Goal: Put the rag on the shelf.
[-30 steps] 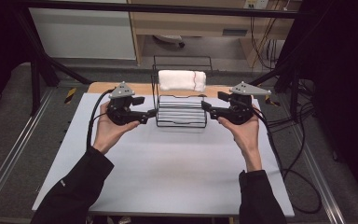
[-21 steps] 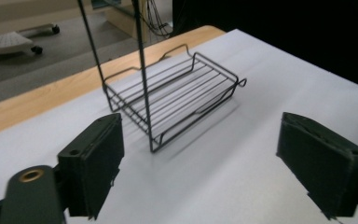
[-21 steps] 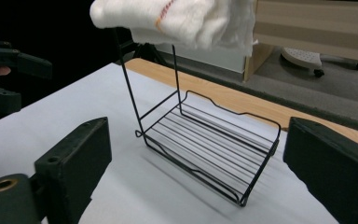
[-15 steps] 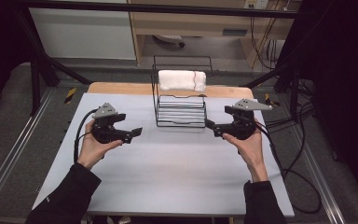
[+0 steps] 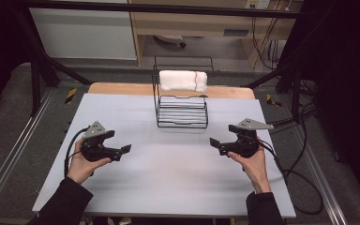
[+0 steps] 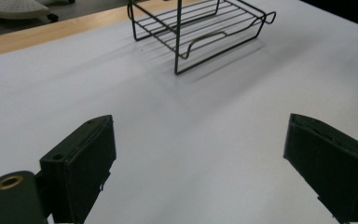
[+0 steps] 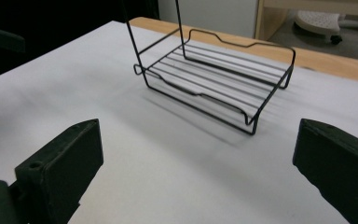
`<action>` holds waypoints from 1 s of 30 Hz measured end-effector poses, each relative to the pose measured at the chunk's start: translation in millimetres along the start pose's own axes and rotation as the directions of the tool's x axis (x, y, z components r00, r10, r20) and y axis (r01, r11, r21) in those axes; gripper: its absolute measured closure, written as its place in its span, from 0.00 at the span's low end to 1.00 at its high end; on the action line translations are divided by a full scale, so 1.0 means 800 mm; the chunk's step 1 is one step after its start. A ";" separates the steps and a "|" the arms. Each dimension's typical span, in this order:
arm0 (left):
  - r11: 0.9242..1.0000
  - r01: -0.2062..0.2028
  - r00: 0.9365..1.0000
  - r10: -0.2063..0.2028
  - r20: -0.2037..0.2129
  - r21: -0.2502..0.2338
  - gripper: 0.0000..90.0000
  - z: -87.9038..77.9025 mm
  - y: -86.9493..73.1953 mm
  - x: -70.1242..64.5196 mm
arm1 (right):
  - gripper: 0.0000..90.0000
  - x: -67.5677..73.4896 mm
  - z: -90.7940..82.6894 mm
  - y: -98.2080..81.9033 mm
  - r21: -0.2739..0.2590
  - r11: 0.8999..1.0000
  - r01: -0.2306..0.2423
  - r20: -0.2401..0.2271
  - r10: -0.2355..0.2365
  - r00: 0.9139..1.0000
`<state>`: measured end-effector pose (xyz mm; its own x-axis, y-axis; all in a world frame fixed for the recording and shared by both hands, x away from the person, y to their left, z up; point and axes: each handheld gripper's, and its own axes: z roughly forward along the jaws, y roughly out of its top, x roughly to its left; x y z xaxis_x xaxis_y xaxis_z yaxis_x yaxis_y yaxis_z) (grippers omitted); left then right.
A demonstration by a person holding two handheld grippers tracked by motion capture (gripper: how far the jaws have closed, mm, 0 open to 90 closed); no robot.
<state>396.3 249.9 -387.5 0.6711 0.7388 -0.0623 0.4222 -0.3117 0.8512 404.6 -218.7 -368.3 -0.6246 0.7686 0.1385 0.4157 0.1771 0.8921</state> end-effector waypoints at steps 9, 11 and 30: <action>0.999 0.016 1.000 -0.016 -0.001 0.027 0.10 -0.014 -0.037 0.008 | 0.02 -0.010 -0.004 -0.049 0.062 0.998 -0.020 -0.012 0.021 1.000; 0.999 0.023 1.000 -0.023 -0.004 0.025 0.10 -0.018 -0.045 0.010 | 0.02 -0.011 -0.006 -0.059 0.076 0.997 -0.023 -0.014 0.024 1.000; 0.998 0.045 0.999 -0.044 -0.004 0.051 0.10 -0.023 -0.093 0.019 | 0.01 -0.020 -0.022 -0.108 0.143 0.989 -0.041 -0.012 0.043 0.999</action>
<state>364.3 295.4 -442.5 0.6493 0.7542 -0.0980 0.4820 -0.3084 0.8201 366.7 -257.1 -440.1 -0.6143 0.7678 0.1820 0.5311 0.2319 0.8149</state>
